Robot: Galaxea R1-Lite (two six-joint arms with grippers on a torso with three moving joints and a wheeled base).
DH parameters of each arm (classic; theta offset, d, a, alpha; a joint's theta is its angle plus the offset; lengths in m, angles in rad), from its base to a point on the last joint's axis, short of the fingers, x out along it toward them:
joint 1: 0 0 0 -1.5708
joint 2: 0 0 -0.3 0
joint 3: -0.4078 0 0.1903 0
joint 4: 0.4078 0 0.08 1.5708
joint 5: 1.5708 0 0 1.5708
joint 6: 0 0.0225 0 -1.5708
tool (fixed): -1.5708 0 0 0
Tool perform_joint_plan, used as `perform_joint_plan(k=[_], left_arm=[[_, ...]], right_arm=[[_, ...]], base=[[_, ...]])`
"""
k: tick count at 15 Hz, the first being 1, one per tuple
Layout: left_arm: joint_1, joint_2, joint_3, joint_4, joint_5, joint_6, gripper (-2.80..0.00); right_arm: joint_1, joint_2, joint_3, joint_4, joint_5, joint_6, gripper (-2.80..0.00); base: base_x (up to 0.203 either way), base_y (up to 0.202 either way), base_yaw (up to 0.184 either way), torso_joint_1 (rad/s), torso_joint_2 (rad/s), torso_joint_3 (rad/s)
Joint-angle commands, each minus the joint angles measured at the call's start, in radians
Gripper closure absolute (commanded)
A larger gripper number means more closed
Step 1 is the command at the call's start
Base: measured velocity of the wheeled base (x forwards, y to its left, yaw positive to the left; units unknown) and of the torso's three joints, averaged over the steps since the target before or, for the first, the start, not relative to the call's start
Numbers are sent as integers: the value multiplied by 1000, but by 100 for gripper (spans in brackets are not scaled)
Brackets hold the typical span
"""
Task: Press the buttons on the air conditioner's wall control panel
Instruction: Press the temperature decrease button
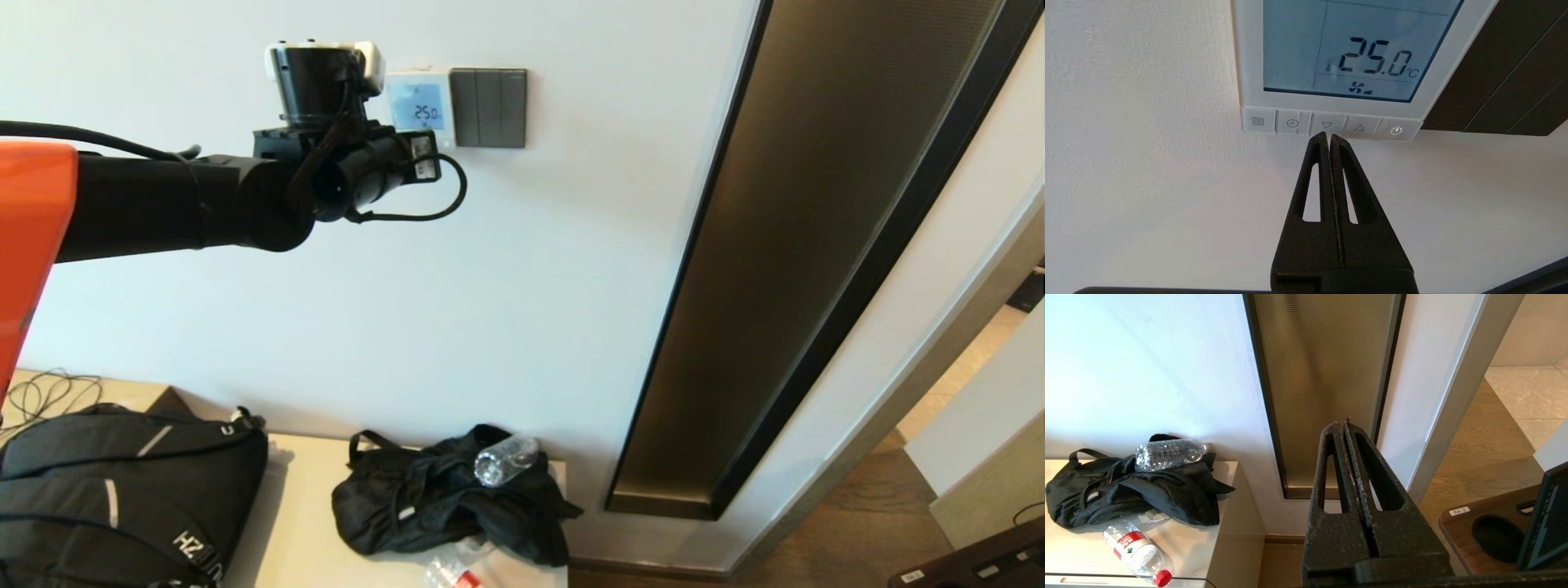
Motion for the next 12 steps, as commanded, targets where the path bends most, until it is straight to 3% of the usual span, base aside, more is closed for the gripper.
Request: perform_joint_plan(k=[1, 8, 12], left_arm=[[0, 17, -7, -1, 1, 0, 0], [0, 37, -42, 2, 1, 1, 0], [0, -26, 24, -7, 5, 2, 0]], right_arm=[[0, 1, 0, 0, 0, 0, 0], [0, 1, 0, 0, 0, 0, 0], [0, 1, 0, 0, 0, 0, 0]], base=[[0, 0, 0, 0, 0, 0], [0, 0, 0, 0, 0, 0], [0, 0, 0, 0, 0, 0]])
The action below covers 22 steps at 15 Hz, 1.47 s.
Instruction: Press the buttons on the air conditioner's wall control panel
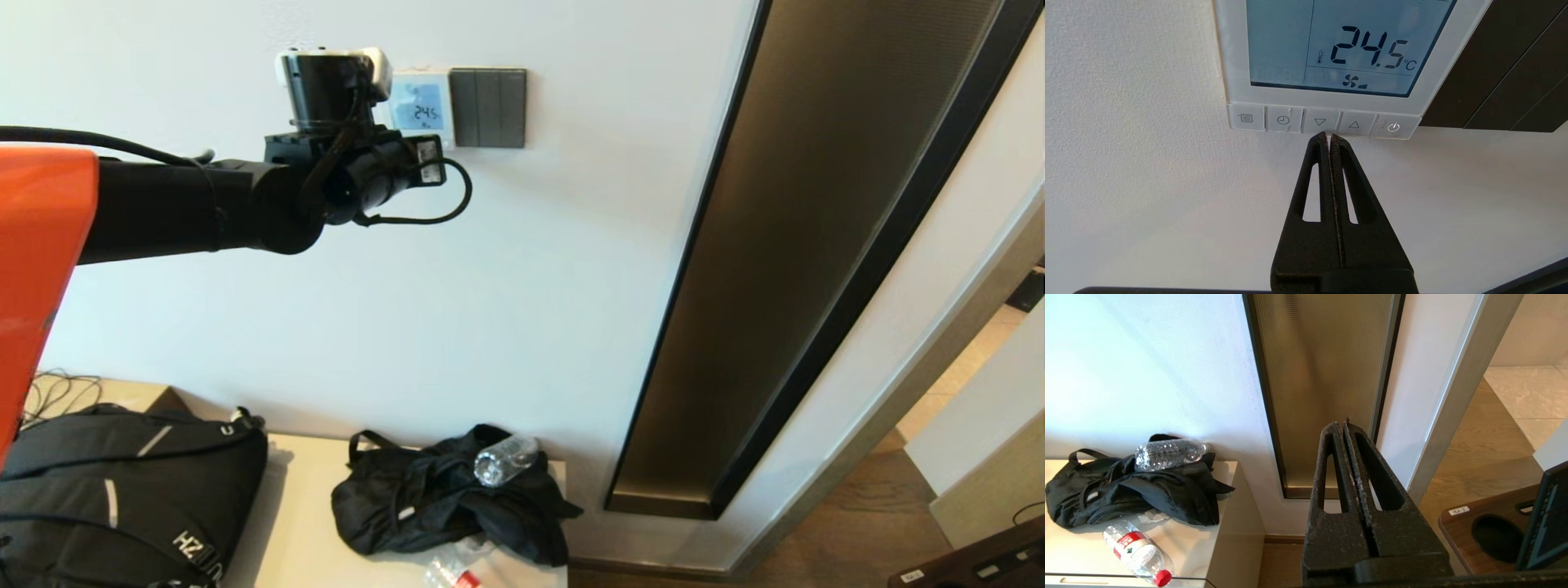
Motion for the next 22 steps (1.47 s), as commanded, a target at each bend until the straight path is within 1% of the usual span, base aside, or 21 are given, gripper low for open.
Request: perform_joint_plan(k=[1, 3, 6, 8, 12, 15, 16, 19, 20, 22], left_arm=[[0, -67, 62, -6, 3, -2, 0], [0, -140, 140, -15, 3, -3, 0], [4, -303, 325, -55, 4, -5, 0], [11, -440, 459, -82, 5, -4, 0], [46, -715, 676, -89, 6, 0, 0], [121, -963, 889, -81, 5, 3, 0], [162, -1030, 959, -72, 6, 3, 0], [334, -1227, 1156, -34, 10, 6, 0], [371, -1292, 1206, -12, 11, 9, 0], [403, -1434, 1292, 59, 12, 15, 0]], right_arm=[[0, 1, 0, 0, 1, -1, 0], [0, 1, 0, 0, 1, -1, 0], [0, 1, 0, 0, 0, -1, 0], [0, 1, 0, 0, -1, -1, 0], [0, 1, 0, 0, -1, -1, 0], [0, 1, 1, 0, -1, -1, 0], [0, 1, 0, 0, -1, -1, 0], [0, 1, 0, 0, -1, -1, 0], [0, 0, 0, 0, -1, -1, 0], [0, 1, 0, 0, -1, -1, 0]], base=[[0, 0, 0, 0, 0, 0], [0, 0, 0, 0, 0, 0], [0, 0, 0, 0, 0, 0], [0, 0, 0, 0, 0, 0], [0, 0, 0, 0, 0, 0], [0, 0, 0, 0, 0, 0], [0, 0, 0, 0, 0, 0], [0, 0, 0, 0, 0, 0], [0, 0, 0, 0, 0, 0], [0, 0, 0, 0, 0, 0]])
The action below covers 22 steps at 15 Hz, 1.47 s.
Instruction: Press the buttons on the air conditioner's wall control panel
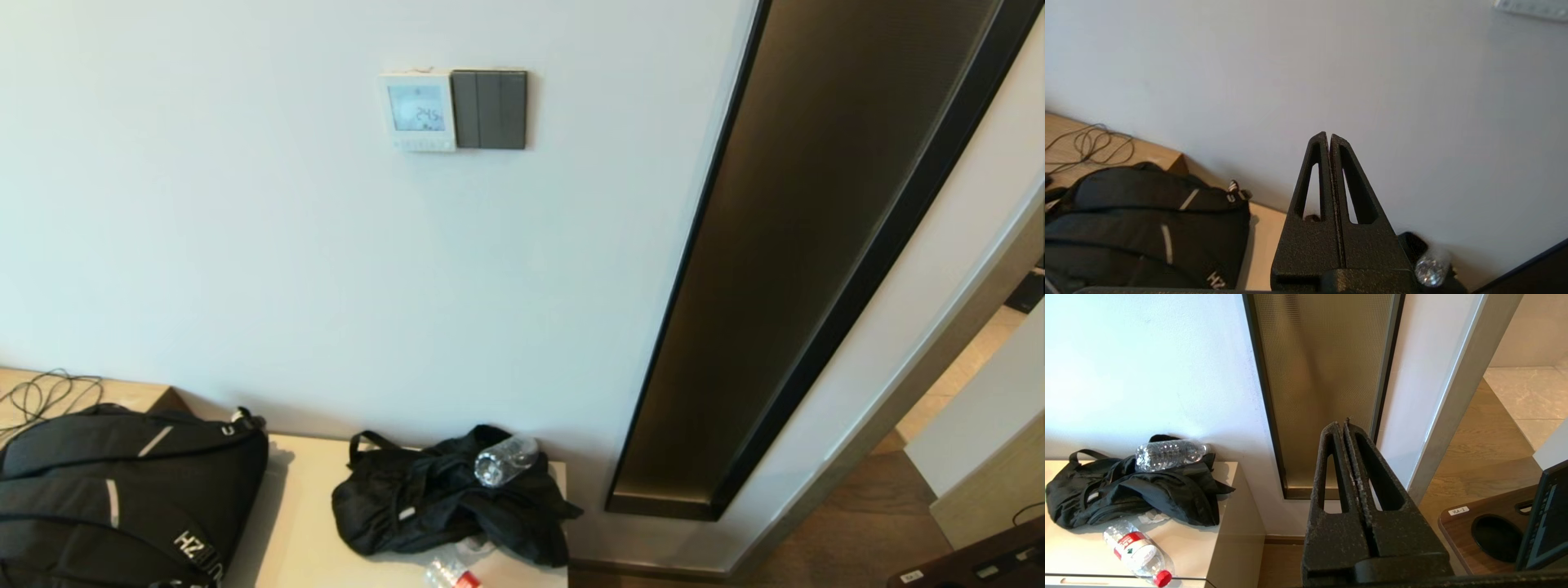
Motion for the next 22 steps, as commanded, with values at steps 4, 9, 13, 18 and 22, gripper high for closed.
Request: perform_joint_plan(k=[4, 9, 13, 18, 22], left_arm=[[57, -437, 186, 242, 30, 3, 0], [99, -570, 368, 346, 97, 8, 0], [84, -659, 551, 186, -54, 32, 0], [75, -809, 529, 355, -185, 36, 0], [75, -809, 535, 344, -185, 36, 0]], right_arm=[[0, -2, 0, -1, 0, 0, 0], [0, 1, 0, -1, 0, 0, 0], [0, 1, 0, -1, 0, 0, 0], [0, 1, 0, -1, 0, 0, 0], [0, 1, 0, -1, 0, 0, 0]], base=[[0, 0, 0, 0, 0, 0], [0, 0, 0, 0, 0, 0], [0, 0, 0, 0, 0, 0], [0, 0, 0, 0, 0, 0], [0, 0, 0, 0, 0, 0]])
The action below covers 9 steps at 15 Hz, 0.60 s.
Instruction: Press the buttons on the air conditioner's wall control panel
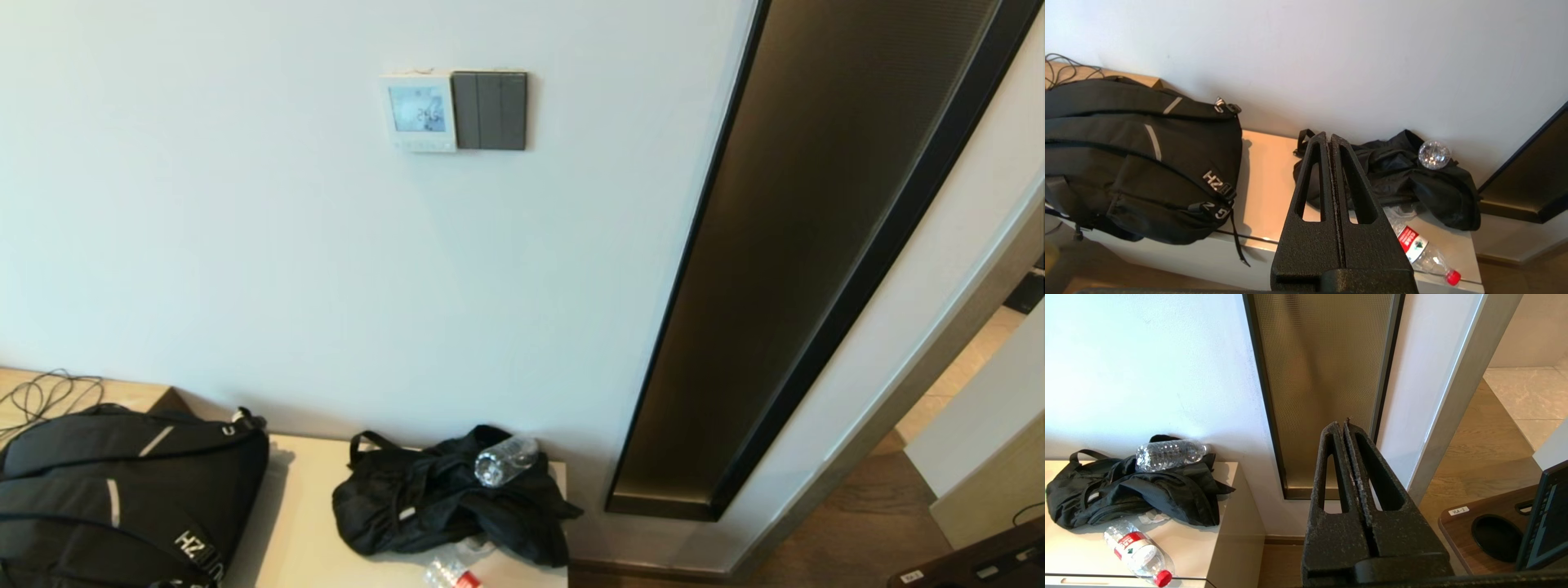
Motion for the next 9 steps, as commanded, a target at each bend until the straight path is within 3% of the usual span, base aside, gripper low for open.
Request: perform_joint_plan(k=[1, 9], left_arm=[[0, -5, 5, -2, -4, 0, 0], [-3, -4, 2, 7, -6, -7, 0]], right_arm=[[0, 1, 0, 0, 0, -1, 0], [0, 1, 0, 0, 0, -1, 0]], base=[[0, 0, 0, 0, 0, 0], [0, 0, 0, 0, 0, 0]])
